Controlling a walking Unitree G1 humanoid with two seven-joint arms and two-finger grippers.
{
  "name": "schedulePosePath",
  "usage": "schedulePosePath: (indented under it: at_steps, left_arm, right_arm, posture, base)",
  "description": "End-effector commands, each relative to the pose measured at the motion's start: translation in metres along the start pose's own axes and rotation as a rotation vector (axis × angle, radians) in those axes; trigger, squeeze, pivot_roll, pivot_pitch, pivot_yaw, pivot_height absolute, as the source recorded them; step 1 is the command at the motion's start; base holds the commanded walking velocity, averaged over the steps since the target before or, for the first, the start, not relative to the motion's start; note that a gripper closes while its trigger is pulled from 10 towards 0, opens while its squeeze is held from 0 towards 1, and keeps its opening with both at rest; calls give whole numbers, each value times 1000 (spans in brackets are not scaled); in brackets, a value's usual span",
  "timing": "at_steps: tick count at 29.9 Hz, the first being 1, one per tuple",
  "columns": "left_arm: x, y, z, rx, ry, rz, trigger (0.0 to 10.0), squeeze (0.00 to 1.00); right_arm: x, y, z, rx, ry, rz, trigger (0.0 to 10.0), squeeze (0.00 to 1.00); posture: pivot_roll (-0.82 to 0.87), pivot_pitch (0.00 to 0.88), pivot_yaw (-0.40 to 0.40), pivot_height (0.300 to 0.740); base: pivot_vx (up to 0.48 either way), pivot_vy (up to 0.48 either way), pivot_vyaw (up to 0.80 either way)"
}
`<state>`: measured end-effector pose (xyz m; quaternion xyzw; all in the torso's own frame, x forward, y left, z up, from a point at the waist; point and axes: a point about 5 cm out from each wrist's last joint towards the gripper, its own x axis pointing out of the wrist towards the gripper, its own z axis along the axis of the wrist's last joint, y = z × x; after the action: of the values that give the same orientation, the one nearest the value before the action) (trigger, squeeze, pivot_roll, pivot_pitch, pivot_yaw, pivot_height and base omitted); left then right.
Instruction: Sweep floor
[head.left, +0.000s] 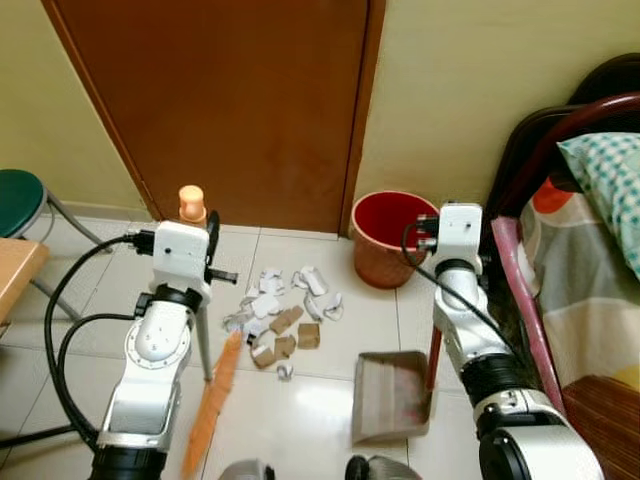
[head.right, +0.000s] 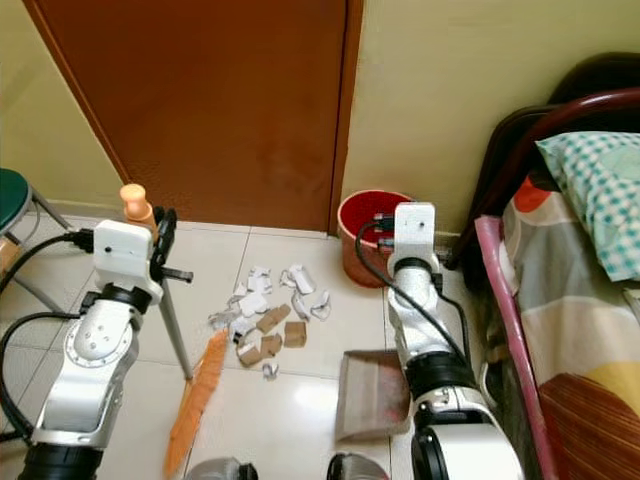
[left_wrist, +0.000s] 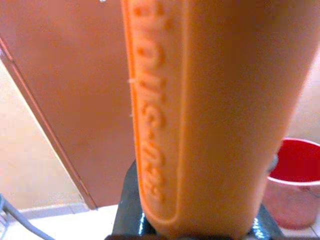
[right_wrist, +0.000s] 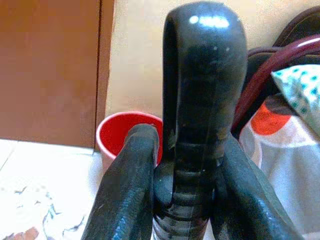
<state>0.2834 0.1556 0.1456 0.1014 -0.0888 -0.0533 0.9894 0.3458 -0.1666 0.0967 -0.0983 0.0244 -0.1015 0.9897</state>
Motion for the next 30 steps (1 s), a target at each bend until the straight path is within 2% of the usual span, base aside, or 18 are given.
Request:
schedulePosePath:
  at_steps: [1, 6, 9, 11, 16, 17, 21, 23, 24, 25, 26, 30]
  left_arm:
    - [5, -4, 9, -17, -41, -11, 10000, 0]
    - [12, -11, 12, -27, -56, -36, 10000, 0]
    - [27, -18, 19, -37, -83, -61, 10000, 0]
    - [31, -19, 24, -35, -96, -68, 10000, 0]
    - [32, -31, 25, -60, -95, -136, 10000, 0]
    - [33, -38, 25, -91, -86, -170, 10000, 0]
    - [36, -61, 27, -121, -74, -252, 10000, 0]
    - [37, -65, 28, -134, -73, -260, 10000, 0]
    - [37, -74, 30, -153, -71, -281, 10000, 0]
    - [37, -74, 30, -153, -71, -281, 10000, 0]
    - [36, -85, 31, -168, -68, -314, 10000, 0]
    - [35, -111, 38, -249, -61, -386, 10000, 0]
  right_arm:
    - [0, -3, 13, -11, -88, -9, 10000, 0]
    - [1, -4, 13, -8, -98, -18, 10000, 0]
    - [5, -7, 12, -59, -134, -9, 10000, 0]
    - [7, -11, 7, 6, -104, 8, 10000, 0]
    - [8, -12, 7, 22, -98, -27, 10000, 0]
    - [7, -9, 8, 26, -108, -18, 10000, 0]
    - [5, -5, 7, 32, -120, -7, 10000, 0]
    - [6, -5, 7, 34, -120, -6, 10000, 0]
    - [5, -5, 6, 33, -122, -8, 10000, 0]
    - [5, -5, 6, 33, -122, -8, 10000, 0]
    - [5, -5, 6, 33, -124, -10, 10000, 0]
    - [5, -7, 6, 36, -123, -14, 10000, 0]
  posture:
    - [66, 207, 10, 740]
    - [64, 217, 16, 740]
    - [87, 244, 28, 740]
    - [98, 256, 36, 740]
    - [113, 270, 43, 740]
    - [112, 271, 44, 740]
    - [103, 275, 44, 740]
    - [101, 277, 45, 740]
    - [100, 278, 46, 740]
    - [100, 278, 46, 740]
    - [99, 279, 47, 740]
    - [86, 272, 46, 740]
  base:
    - [0, 0, 0]
    - [0, 0, 0]
    - [0, 0, 0]
    - [0, 0, 0]
    - [0, 0, 0]
    - [0, 0, 0]
    - [0, 0, 0]
    - [0, 0, 0]
    - [0, 0, 0]
    - [0, 0, 0]
    - [0, 0, 0]
    - [0, 0, 0]
